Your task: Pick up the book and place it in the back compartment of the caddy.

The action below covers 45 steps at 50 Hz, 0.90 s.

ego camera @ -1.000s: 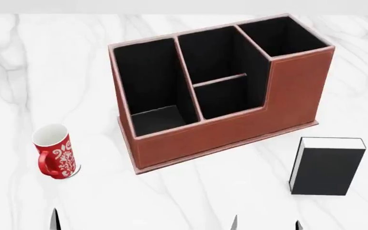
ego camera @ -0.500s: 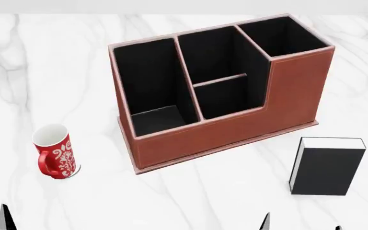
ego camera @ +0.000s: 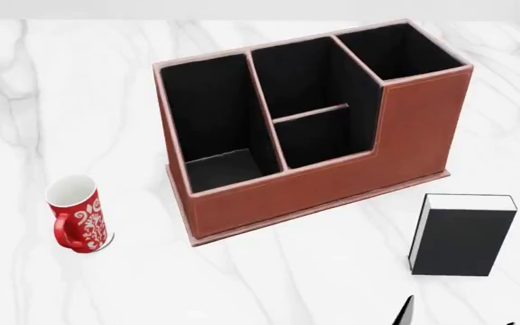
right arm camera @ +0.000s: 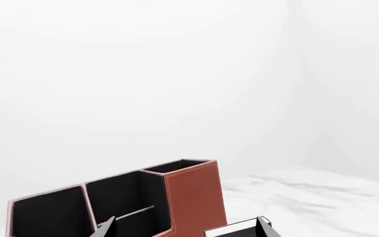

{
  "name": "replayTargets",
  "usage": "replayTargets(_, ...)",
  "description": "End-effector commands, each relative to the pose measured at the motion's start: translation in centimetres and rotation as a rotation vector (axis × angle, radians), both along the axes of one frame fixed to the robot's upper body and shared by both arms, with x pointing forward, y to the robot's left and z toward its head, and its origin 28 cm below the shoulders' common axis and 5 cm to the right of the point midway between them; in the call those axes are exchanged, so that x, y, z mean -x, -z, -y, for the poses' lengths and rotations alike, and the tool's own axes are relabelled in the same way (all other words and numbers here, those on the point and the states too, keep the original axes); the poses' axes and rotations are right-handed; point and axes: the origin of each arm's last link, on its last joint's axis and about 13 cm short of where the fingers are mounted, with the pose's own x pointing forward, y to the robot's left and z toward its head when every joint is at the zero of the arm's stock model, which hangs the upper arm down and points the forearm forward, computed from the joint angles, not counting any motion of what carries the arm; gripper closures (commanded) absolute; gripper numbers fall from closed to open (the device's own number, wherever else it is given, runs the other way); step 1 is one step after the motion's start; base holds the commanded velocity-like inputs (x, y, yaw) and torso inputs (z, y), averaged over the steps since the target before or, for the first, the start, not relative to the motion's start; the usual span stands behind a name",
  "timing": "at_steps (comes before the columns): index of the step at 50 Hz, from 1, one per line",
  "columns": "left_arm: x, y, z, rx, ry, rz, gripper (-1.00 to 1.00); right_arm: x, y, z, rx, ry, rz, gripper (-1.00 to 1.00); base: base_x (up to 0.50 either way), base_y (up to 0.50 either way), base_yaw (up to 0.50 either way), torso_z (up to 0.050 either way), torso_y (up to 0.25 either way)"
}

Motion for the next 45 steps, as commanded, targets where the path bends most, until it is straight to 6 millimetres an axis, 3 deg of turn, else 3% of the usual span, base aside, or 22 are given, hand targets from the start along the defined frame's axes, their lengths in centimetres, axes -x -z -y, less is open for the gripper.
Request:
replayTargets(1,-0.12,-0.11,-0.24,0.017,-0.01,0.001,-1.0,-0.12,0.01,0.07,0.005,0.025,0.002,-1.0,0.0,0.0,0.0,0.0,0.0)
replayTargets(45,-0.35,0.06,-0.1,0.011,-0.009,-0.006,-1.0,-0.16,0.03,0.08,0.0,0.014,0.007,-1.0,0.0,-0.07,0.0,0.0,0.0)
